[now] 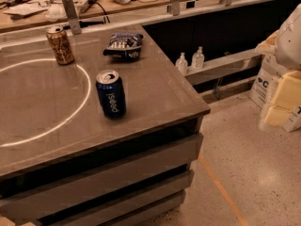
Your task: Move pepsi can near orange can
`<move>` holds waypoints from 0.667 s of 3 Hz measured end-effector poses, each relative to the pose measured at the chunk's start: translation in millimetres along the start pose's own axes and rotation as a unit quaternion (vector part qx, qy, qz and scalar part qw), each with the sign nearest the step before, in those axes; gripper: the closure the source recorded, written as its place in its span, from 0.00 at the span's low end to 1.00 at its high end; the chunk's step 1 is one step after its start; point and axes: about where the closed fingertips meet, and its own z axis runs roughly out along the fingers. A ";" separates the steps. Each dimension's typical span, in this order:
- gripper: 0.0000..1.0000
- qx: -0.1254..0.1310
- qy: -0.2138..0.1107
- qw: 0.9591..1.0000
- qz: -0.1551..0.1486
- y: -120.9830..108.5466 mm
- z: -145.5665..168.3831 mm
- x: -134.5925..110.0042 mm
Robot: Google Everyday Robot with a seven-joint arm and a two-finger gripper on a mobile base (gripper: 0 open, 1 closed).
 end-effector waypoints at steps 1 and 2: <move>0.00 0.000 0.000 1.000 0.000 0.0 0.0 0.0; 0.00 0.005 -0.030 1.000 -0.001 -1.8 1.9 -7.3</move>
Offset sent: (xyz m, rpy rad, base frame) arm 0.0232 0.0439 0.0058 0.3853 -0.1589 0.1083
